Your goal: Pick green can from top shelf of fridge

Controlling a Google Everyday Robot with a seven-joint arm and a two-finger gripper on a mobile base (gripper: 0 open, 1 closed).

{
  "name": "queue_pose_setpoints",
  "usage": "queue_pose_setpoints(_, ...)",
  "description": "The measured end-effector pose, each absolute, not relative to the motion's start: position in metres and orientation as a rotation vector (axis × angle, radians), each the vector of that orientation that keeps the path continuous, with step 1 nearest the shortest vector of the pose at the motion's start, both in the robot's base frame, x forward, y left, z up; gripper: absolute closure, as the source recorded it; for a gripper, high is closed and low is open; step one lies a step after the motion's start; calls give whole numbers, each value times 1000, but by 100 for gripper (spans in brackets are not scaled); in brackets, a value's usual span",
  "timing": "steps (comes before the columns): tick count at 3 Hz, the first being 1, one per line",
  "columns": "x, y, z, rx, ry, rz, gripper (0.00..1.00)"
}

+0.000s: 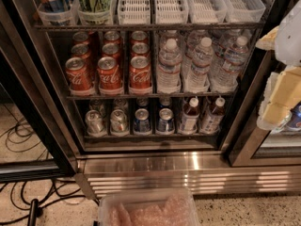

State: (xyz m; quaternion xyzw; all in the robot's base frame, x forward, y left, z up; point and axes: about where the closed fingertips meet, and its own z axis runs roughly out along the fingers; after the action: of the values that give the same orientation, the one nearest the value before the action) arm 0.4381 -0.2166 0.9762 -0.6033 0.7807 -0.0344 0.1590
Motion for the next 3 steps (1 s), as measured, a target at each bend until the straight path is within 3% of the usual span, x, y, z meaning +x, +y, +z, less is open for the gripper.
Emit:
queue_pose_setpoints(2,440,-206,974,-1698,2210,-98,0)
queue_pose_setpoints(3,446,-174,968,-1703,2140,-101,0)
